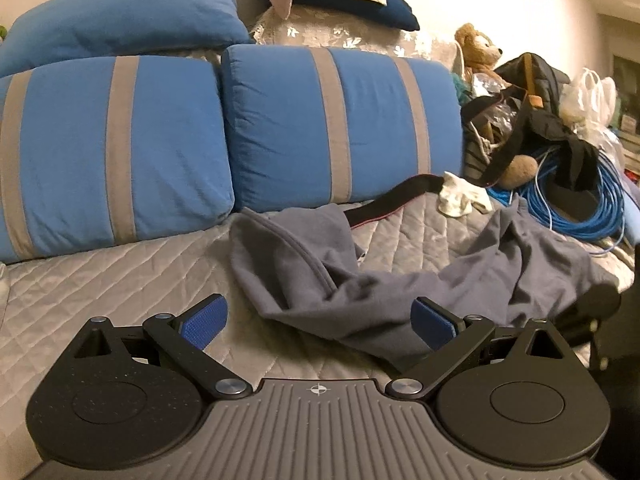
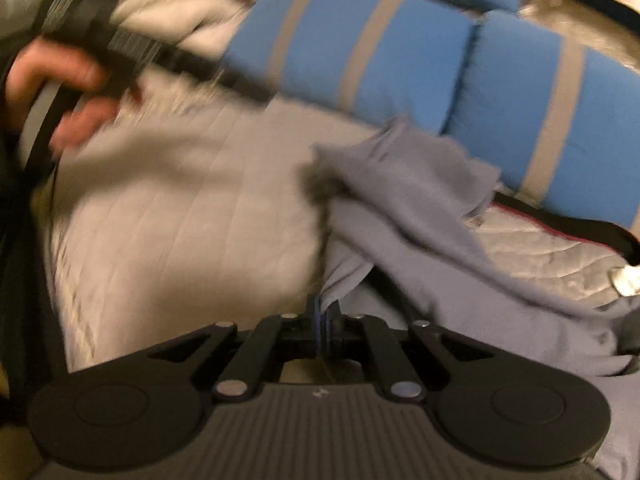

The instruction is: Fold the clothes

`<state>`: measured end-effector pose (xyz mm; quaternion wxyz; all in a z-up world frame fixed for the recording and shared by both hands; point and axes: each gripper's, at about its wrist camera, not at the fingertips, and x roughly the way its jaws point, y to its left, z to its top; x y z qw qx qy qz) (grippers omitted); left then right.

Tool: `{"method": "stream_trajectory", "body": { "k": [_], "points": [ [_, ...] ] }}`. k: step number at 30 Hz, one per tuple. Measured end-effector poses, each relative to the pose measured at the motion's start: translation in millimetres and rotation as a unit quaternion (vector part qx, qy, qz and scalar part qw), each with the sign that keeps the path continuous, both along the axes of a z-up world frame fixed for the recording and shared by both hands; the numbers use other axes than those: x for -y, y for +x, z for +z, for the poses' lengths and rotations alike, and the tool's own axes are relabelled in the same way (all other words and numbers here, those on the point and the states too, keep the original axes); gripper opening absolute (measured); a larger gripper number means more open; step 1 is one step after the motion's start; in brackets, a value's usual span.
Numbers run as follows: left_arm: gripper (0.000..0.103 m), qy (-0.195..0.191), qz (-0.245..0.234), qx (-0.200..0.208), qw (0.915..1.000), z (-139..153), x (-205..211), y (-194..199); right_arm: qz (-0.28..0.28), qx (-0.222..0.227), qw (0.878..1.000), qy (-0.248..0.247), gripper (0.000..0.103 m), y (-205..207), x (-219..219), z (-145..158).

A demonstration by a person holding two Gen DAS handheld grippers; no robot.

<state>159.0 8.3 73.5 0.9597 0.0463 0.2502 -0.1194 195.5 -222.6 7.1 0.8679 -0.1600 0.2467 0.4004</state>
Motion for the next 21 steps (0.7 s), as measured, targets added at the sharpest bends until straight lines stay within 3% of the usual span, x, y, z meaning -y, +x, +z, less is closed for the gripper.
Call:
{"method": "stream_trajectory", "body": {
  "k": [2, 3, 5, 8, 13, 16, 20, 21],
  "points": [
    [0.101, 0.005, 0.004, 0.003, 1.0000, 1.1, -1.2, -0.5, 0.002, 0.018, 1.000, -0.009, 0.003, -2.0, -5.9, 3.9],
    [0.101, 0.006, 0.007, 0.003, 1.0000, 1.3, -2.4, -0.3, 0.002, 0.028, 1.000, -0.014, 0.020, -2.9, -8.8, 5.9],
    [0.101, 0.008, 0.013, 0.004, 0.9999, 1.9, -4.9, -0.1, 0.004, 0.046, 0.999, -0.023, 0.046, -4.9, -14.7, 9.8],
    [0.101, 0.007, 0.027, 0.001, 0.9996, 3.5, -8.1, 3.2, 0.006, 0.074, 0.997, -0.036, 0.054, -7.9, -23.5, 15.7],
    [0.101, 0.001, 0.067, -0.008, 0.9977, 6.8, -18.3, 10.3, 0.004, 0.127, 0.989, -0.077, 0.054, 8.7, -57.4, 21.8],
    [0.101, -0.001, 0.093, -0.005, 0.9957, 8.8, -30.7, 12.1, 0.021, 0.137, 0.985, -0.100, 0.054, 28.4, -85.5, 17.6],
    [0.101, -0.008, 0.121, -0.005, 0.9926, 10.1, -48.0, 13.9, 0.011, 0.142, 0.985, -0.094, 0.051, 49.5, -100.8, 24.3],
    [0.101, -0.011, 0.125, -0.007, 0.9920, 10.8, -51.9, 14.5, 0.008, 0.143, 0.985, -0.092, 0.029, 54.7, -104.6, 26.0]
  ]
}}
